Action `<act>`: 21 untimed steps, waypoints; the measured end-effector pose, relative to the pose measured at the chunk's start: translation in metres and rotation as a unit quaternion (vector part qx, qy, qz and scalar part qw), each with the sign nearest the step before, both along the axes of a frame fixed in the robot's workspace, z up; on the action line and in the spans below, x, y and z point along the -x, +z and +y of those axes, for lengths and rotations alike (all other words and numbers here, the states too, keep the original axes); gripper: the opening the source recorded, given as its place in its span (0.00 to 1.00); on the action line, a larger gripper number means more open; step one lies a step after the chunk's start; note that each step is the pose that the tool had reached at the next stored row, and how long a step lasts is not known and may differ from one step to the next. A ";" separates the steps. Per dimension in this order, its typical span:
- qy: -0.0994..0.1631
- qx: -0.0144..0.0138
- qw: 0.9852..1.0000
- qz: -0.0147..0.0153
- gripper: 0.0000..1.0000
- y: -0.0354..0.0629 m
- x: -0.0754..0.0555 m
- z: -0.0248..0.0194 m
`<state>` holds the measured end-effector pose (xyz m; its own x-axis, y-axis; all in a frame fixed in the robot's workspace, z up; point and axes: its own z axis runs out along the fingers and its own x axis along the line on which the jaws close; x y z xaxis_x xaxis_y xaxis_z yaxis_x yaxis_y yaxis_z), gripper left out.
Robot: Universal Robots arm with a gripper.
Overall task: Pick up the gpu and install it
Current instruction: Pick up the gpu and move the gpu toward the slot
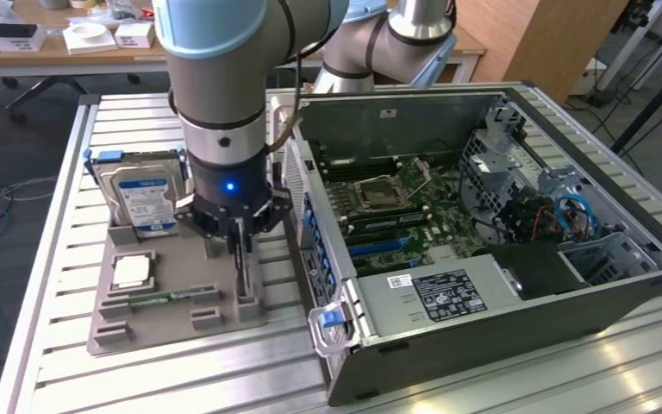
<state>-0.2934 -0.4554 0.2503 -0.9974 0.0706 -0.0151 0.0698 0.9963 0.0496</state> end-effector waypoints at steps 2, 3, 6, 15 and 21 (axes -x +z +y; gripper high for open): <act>0.001 0.000 1.000 0.000 0.27 0.0090 0.000 0.0000; 0.002 0.000 1.000 0.000 0.27 0.0135 0.000 0.0000; 0.004 0.000 1.000 0.000 0.27 0.0273 0.000 0.0000; 0.011 0.000 1.000 0.000 0.27 0.0682 0.000 0.0000; 0.012 0.000 1.000 0.000 0.27 0.0954 -0.001 0.0000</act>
